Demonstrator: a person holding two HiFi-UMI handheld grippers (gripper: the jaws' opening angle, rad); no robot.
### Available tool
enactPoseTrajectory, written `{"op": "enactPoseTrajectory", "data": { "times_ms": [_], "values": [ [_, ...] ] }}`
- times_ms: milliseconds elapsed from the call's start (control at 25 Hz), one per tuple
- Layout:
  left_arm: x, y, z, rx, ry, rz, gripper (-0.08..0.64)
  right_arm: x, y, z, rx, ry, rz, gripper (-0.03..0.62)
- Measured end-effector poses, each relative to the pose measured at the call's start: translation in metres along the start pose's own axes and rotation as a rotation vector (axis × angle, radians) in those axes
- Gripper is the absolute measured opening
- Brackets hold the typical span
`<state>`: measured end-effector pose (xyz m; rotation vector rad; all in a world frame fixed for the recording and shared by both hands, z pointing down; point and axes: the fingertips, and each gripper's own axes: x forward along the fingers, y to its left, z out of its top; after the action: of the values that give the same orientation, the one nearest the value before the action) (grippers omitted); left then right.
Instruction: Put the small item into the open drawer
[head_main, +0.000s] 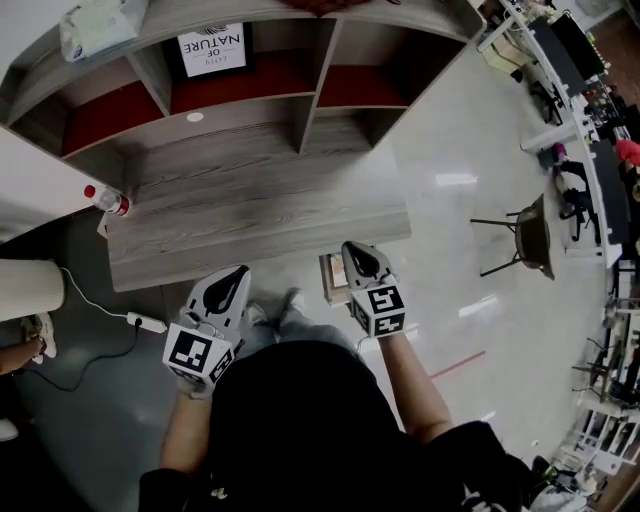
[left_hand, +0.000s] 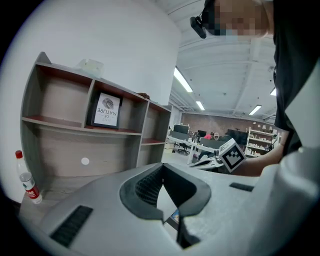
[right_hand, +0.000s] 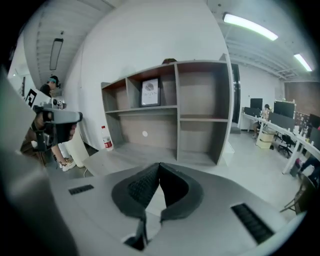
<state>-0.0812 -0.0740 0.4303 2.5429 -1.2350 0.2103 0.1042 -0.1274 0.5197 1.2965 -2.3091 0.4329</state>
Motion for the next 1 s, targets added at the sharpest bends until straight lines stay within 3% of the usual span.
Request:
{"op": "enactPoseTrajectory", "data": {
  "times_ms": [520,1000],
  "values": [
    [-0.023,0.012,0.049,0.045,-0.119,0.048,0.002,-0.054,0.051,0.122,-0.118,-0.274,0.139,0.012],
    [-0.039,0.02,0.077,0.071,-0.182,0.071,0.002,-0.073,0.083,0.172,-0.185,-0.4,0.194,0.012]
  ]
}}
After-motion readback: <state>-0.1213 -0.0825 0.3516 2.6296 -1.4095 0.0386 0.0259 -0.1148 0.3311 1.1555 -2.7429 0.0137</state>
